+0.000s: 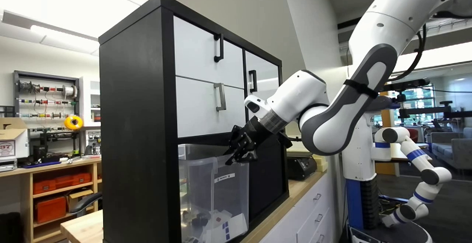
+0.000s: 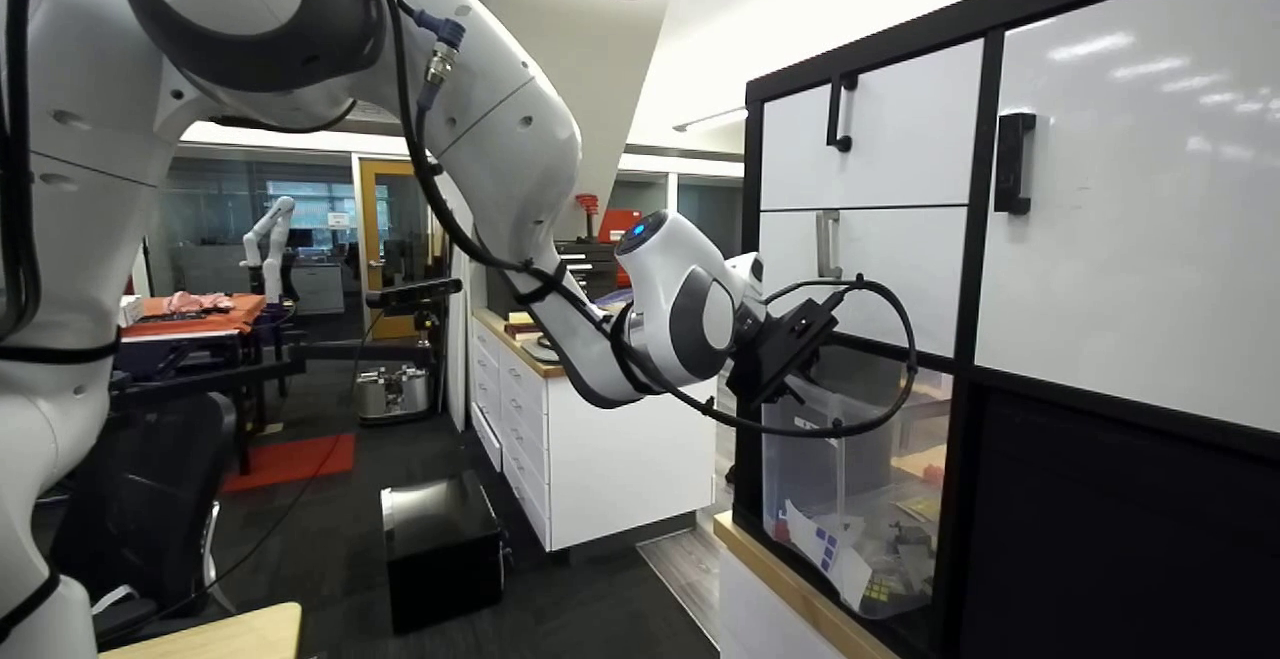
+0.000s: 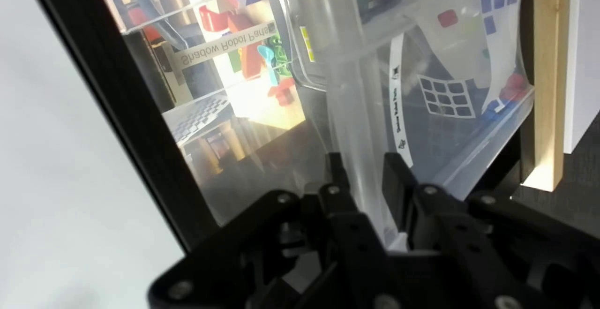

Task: Pull out the storage box

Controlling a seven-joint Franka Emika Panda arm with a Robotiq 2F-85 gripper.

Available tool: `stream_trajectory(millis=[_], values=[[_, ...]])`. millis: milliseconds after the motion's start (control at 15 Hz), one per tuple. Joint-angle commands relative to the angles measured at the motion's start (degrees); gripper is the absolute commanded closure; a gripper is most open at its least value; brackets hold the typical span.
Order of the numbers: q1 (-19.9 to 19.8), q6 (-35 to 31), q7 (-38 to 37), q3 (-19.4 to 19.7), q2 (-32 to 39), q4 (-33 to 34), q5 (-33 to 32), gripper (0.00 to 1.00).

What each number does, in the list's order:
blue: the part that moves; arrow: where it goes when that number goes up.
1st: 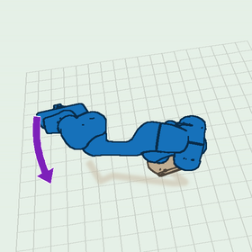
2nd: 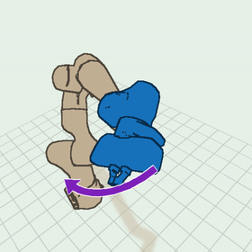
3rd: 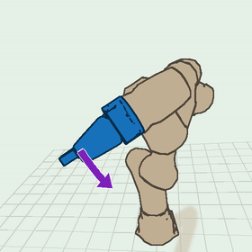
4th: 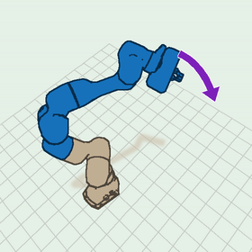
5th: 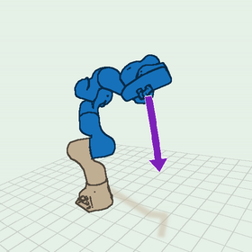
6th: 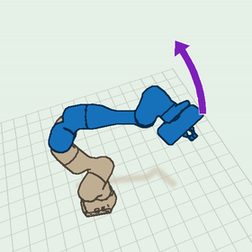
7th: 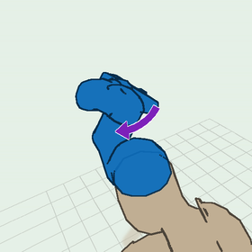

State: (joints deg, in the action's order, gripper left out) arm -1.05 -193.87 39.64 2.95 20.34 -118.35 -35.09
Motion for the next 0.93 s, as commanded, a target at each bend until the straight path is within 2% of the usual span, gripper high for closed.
stream_trajectory(millis=[0,867], values=[[-0.79,-1.65,0.20,0.69,-6.48,-7.00,-2.65,0.94],[-1.73,-1.75,0.58,1.41,-18.35,-21.46,-8.04,0.96]])
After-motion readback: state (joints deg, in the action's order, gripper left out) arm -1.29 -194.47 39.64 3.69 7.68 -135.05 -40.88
